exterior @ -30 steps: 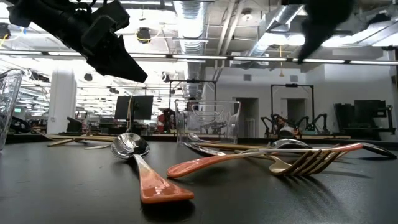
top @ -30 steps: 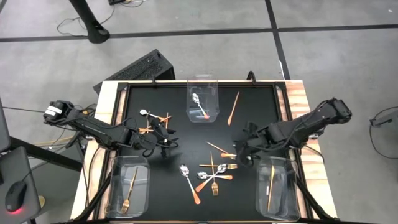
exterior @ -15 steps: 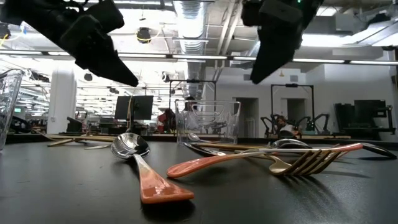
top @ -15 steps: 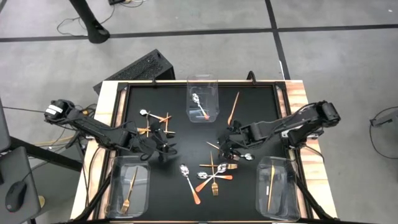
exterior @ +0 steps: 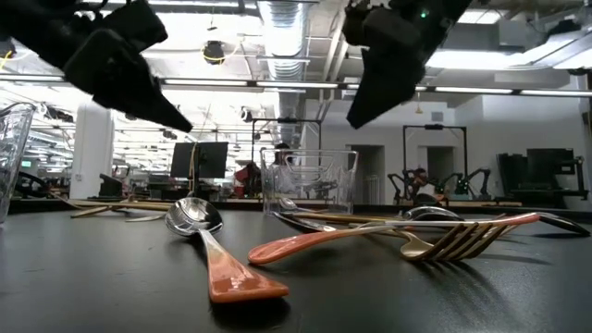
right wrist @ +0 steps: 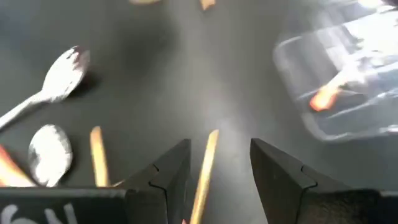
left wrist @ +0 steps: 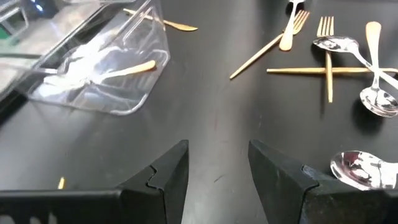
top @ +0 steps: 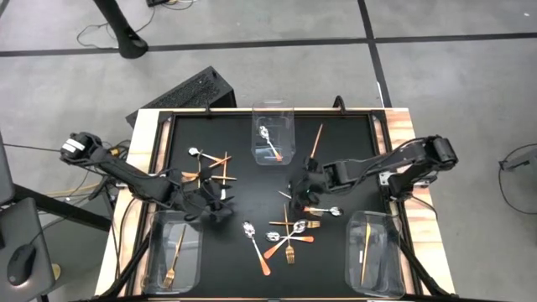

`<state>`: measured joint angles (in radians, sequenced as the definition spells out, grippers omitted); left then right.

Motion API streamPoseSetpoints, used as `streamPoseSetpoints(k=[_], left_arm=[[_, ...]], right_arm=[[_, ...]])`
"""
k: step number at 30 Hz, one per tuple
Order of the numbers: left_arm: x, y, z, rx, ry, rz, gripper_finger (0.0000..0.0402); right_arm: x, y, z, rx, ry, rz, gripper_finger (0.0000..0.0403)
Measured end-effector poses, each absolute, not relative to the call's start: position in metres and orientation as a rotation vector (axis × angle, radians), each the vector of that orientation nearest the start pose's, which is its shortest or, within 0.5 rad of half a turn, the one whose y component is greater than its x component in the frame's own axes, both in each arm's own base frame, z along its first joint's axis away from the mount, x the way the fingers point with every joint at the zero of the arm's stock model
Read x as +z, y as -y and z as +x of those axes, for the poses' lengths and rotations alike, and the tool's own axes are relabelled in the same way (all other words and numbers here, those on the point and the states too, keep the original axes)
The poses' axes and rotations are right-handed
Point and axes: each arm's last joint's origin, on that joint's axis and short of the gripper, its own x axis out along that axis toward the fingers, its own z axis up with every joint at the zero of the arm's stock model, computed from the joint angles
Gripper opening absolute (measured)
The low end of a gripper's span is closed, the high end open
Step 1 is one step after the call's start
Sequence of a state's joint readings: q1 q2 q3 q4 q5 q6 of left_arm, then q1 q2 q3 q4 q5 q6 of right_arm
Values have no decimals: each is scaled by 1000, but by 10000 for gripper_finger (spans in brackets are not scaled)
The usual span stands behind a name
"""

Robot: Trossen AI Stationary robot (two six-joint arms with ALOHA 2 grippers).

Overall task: Sort silverware by color (type)
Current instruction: Put the orange spoon into the top transparent bin

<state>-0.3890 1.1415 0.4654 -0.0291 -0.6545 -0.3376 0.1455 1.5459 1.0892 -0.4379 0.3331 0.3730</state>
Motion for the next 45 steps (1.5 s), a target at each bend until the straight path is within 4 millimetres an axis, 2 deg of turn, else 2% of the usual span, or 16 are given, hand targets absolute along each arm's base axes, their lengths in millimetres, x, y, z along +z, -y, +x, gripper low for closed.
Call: streamPoseSetpoints(k=[3, 7, 11, 15, 19, 22, 26, 29, 35, 41, 45], left_arm=[[171, 61, 191, 362, -542, 1, 155], [166, 57, 182, 367, -485, -40, 155], [171, 53, 176, 400, -446, -57, 155], [178, 45, 172, 435, -425, -62, 155], [176, 30, 169, 506, -473, -93, 155], [174, 24, 171, 472, -506, -147, 155], [169, 26, 178, 424, -532, -139, 155], [165, 28, 185, 393, -528, -124, 155], [161, 31, 201, 350, -474, -68, 155], [156, 31, 210, 330, -453, -85, 155], [155, 31, 210, 322, -459, -88, 155]], right_arm=[[234, -18, 305, -405, -757, 215, 184], [216, 4, 292, -476, -641, 350, 184], [201, 9, 291, -433, -571, 424, 184], [191, 1, 300, -393, -549, 419, 184], [181, -7, 308, -392, -566, 394, 184], [174, -16, 307, -375, -623, 371, 184], [168, -37, 299, -325, -727, 323, 182], [169, -57, 292, -222, -773, 277, 175], [158, -97, 285, -4, -826, 15, 155], [143, -108, 286, 67, -859, -115, 151], [144, -112, 291, 90, -849, -140, 146]])
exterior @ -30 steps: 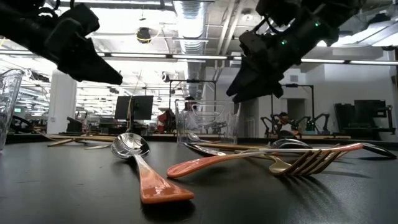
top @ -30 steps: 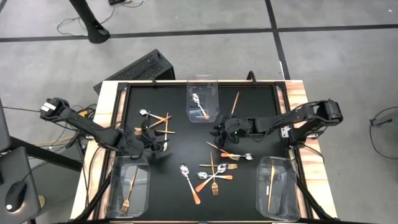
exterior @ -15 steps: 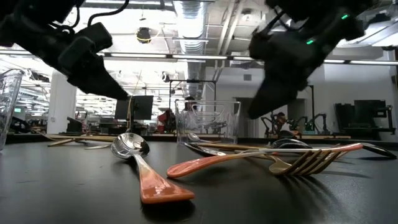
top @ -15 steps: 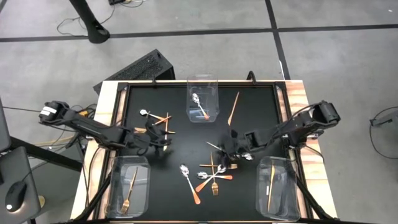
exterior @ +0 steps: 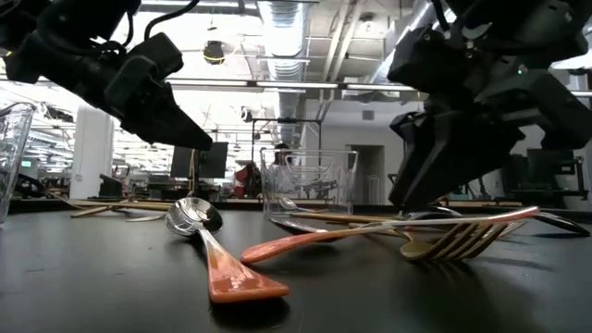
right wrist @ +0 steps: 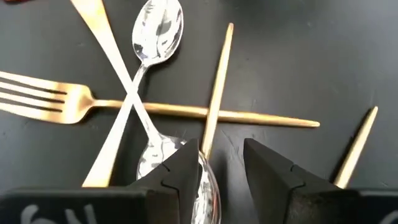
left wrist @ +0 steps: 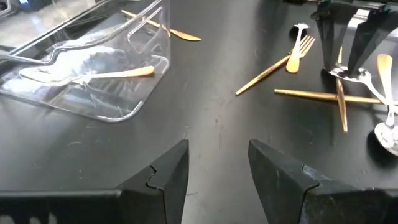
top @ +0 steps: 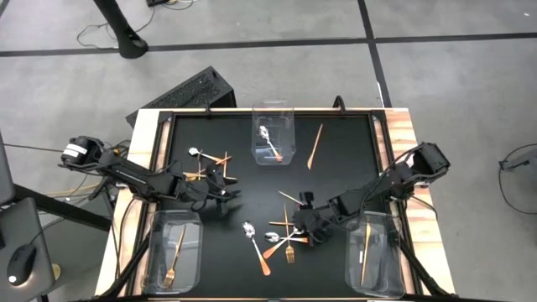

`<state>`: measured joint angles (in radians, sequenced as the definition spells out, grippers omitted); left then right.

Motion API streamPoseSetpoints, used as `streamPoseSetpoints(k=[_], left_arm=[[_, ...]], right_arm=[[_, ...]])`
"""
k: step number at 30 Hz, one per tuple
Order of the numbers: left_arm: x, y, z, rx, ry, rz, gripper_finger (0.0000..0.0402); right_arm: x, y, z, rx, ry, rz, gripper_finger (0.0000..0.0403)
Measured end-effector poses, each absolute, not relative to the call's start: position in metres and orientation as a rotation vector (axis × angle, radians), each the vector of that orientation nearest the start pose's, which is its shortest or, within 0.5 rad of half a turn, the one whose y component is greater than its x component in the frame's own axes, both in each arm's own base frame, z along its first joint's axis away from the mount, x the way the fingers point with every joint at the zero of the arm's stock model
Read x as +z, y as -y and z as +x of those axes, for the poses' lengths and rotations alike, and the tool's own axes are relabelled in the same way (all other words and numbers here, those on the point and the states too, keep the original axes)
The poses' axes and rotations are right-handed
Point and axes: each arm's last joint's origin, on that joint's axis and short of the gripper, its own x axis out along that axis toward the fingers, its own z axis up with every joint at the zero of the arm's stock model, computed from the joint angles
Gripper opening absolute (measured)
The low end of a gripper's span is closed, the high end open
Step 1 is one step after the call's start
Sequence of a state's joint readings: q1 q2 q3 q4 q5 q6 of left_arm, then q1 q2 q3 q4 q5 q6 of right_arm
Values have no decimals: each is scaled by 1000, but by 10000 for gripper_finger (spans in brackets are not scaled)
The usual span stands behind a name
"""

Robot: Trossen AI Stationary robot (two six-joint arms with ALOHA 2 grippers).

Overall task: Sort silverware by color (type)
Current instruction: Put the orange spoon into the top transparent bin

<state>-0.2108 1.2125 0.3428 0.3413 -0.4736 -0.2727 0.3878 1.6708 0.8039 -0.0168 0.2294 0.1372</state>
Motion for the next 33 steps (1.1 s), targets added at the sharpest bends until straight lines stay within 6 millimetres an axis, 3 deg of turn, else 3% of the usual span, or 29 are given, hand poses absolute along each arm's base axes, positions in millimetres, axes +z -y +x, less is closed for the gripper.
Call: streamPoseSetpoints(k=[10, 20, 26, 33], left_arm=[[156, 32, 210, 321, -452, -91, 155], [156, 32, 210, 321, -451, -91, 155], [156, 32, 210, 321, -451, -91, 155], [156, 31, 210, 322, -451, -91, 155]], right_arm=[[158, -123, 295, 224, -801, -186, 123], [127, -132, 300, 284, -865, -211, 121], [124, -131, 297, 285, -902, -223, 113], [122, -129, 291, 304, -980, -228, 73]])
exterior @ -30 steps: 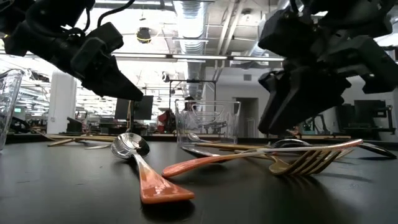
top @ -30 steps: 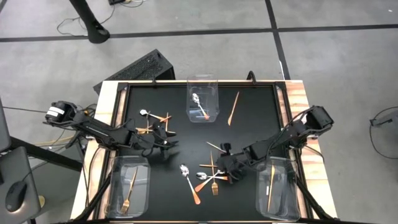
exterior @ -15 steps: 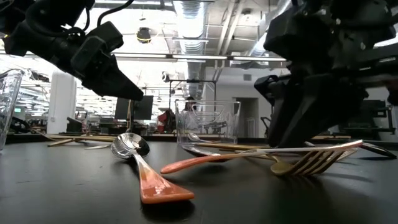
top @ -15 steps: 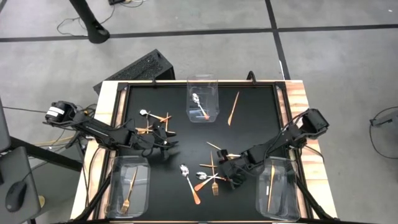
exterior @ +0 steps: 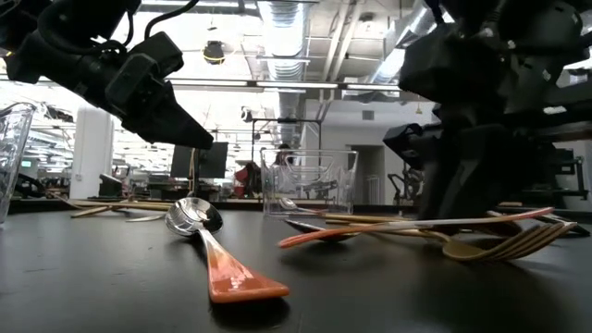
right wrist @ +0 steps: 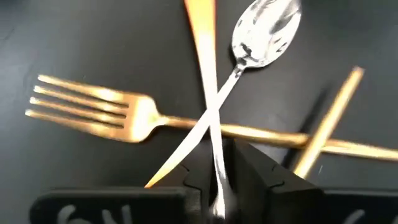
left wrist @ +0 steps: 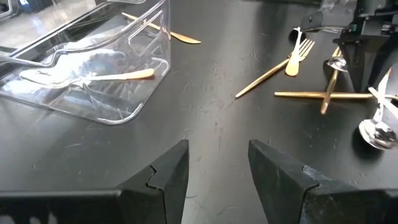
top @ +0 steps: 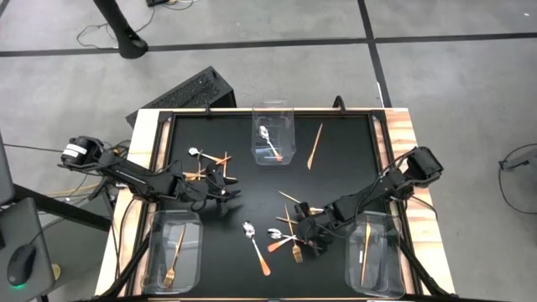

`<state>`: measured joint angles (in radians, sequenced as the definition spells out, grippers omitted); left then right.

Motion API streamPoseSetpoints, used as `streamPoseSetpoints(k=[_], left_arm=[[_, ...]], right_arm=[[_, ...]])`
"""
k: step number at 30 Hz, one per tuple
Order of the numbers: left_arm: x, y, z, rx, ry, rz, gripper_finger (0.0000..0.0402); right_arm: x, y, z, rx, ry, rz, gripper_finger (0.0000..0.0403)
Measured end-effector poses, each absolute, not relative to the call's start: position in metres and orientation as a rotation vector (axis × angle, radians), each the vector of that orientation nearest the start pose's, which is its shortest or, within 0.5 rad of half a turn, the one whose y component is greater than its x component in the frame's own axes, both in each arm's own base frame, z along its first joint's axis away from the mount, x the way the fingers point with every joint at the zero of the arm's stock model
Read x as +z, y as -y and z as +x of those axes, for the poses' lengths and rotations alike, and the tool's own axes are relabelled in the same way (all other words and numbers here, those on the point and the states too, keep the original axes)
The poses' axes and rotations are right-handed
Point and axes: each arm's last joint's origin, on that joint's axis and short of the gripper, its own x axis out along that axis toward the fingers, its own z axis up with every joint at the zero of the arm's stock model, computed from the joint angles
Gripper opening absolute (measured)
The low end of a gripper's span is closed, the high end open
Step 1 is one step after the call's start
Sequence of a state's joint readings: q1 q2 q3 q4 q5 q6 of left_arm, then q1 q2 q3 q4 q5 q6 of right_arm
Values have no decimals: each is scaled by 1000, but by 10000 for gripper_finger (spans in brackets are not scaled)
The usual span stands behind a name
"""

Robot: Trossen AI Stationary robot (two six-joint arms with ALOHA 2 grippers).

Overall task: Sort silverware by color (type)
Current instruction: Put the orange spoon into the top transparent bin

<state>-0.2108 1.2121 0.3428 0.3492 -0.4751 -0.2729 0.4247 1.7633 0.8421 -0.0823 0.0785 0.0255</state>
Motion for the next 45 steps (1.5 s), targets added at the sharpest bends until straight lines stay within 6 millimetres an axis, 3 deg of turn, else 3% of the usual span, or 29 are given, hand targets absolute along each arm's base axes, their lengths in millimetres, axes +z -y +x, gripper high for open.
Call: streamPoseSetpoints(k=[6, 10, 18, 24, 32, 39, 45], left_arm=[[156, 31, 210, 323, -451, -90, 155], [156, 31, 210, 323, -451, -90, 155], [155, 31, 210, 325, -458, -87, 155], [154, 31, 209, 327, -472, -82, 155], [154, 31, 209, 330, -471, -91, 155], [154, 31, 209, 332, -471, -100, 155], [151, 31, 208, 344, -498, -114, 155]], right_arm=[[123, -130, 291, 318, -999, -221, 19], [134, -131, 297, 300, -1069, -210, 14], [186, -121, 307, 31, -1240, -354, 16], [214, -102, 322, -170, -1196, -423, 15], [239, -40, 352, -422, -1061, -317, 15], [257, 45, 369, -639, -882, -33, 31], [263, 113, 364, -671, -772, 257, 31]])
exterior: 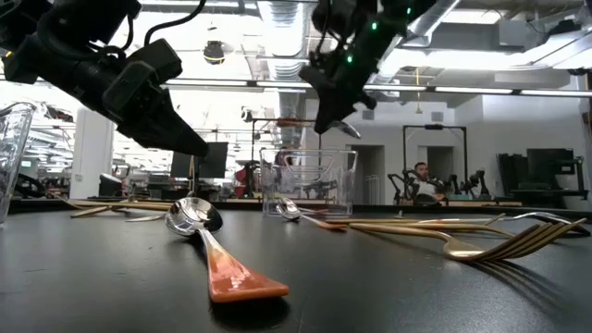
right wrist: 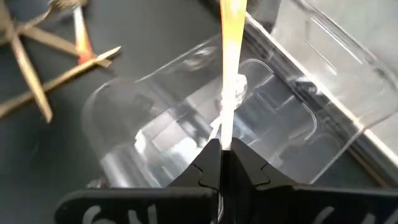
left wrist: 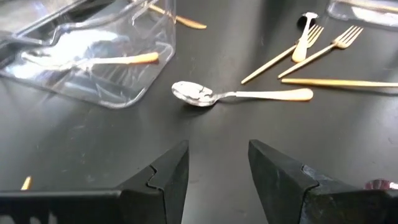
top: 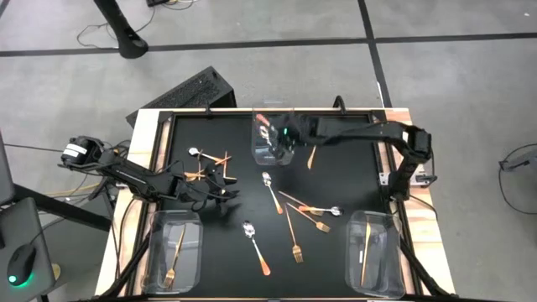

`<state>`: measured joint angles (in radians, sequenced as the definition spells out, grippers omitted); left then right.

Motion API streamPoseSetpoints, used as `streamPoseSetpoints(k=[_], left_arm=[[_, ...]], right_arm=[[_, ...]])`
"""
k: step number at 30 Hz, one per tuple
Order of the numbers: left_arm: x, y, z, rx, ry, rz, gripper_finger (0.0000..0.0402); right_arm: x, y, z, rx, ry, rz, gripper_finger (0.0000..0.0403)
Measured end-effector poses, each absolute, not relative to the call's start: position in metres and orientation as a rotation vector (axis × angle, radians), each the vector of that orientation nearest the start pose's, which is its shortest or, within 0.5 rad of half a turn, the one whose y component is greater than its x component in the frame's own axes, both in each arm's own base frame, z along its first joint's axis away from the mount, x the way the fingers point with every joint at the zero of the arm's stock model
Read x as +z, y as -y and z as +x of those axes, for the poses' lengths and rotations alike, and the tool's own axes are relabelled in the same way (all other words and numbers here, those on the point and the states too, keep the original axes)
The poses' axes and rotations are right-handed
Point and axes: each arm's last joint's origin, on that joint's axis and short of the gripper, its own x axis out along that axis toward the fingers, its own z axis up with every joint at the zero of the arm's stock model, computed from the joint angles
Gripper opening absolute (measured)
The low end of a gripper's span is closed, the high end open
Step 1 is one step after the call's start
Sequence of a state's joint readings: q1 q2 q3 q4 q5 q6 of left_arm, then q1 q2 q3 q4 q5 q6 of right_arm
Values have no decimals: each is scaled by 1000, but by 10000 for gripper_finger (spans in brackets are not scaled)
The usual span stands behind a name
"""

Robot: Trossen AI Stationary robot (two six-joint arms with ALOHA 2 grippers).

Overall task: Sort silverware by color (type)
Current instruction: Put the orange spoon into the top transparent bin, then put the gold fork into the bottom left transparent bin

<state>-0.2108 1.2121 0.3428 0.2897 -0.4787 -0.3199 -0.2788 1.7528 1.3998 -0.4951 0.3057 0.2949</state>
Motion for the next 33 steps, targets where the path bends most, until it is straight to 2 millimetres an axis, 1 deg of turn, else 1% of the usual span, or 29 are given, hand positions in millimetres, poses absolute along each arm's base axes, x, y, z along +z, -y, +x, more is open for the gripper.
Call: streamPoseSetpoints(k=[3, 6, 8, 15, 19, 21, 23, 28, 33], left_arm=[[149, 30, 206, 355, -521, -127, 155], [147, 30, 205, 372, -541, -129, 155], [146, 29, 204, 389, -546, -125, 155], [146, 29, 204, 395, -543, -125, 155], [146, 29, 204, 401, -539, -150, 155], [146, 30, 204, 397, -539, -155, 155], [146, 32, 203, 391, -542, -156, 155], [146, 34, 203, 393, -539, -145, 155], [146, 34, 203, 397, -538, -144, 155]], right_arm=[[258, 136, 361, -679, -745, 363, 32], [251, 145, 358, -703, -743, 433, 41], [251, 148, 358, -718, -716, 461, 51], [253, 148, 361, -714, -663, 462, 95], [254, 142, 364, -684, -660, 438, 131], [254, 134, 366, -620, -684, 408, 149], [254, 120, 369, -573, -709, 395, 162], [255, 67, 382, -486, -719, 307, 167], [257, 11, 387, -522, -696, 143, 153]])
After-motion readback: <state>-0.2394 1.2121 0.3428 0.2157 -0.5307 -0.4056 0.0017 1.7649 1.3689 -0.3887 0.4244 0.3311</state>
